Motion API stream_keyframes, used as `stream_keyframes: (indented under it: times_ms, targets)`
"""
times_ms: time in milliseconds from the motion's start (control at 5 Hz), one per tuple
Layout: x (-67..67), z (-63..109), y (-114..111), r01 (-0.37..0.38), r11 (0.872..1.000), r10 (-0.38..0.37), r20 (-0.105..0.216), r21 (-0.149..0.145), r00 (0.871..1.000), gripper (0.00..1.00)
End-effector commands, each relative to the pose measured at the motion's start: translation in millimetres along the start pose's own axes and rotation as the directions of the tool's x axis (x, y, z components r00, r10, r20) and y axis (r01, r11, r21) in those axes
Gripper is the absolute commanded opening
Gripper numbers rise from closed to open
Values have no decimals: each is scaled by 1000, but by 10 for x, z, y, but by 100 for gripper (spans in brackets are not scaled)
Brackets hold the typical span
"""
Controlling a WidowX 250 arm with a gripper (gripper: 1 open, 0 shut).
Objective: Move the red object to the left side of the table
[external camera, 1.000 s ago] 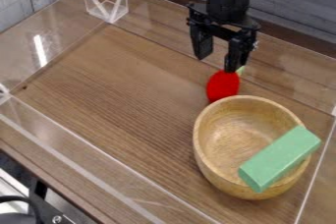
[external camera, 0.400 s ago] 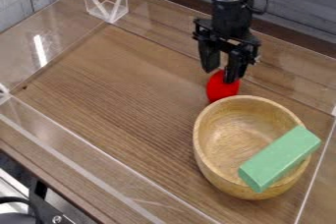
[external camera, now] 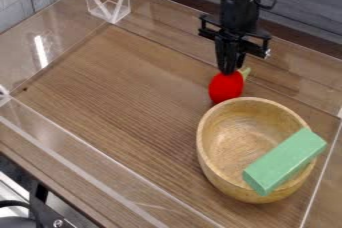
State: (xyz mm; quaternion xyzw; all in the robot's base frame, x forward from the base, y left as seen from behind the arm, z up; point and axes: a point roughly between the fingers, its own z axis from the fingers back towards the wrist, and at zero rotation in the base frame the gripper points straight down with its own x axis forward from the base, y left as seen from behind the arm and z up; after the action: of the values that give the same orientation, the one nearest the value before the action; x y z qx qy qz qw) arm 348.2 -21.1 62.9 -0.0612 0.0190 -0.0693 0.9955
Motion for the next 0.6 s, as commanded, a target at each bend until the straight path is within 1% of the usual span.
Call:
stream_keyframes:
  times_ms: [0,200,400]
  targets:
    - [74,539,32,-23,1000,20,134,17,991,0]
    - [55,506,9,-17,1000,15,127,13,992,0]
    - [42,360,-18,-20,1000,18,105,11,994,100]
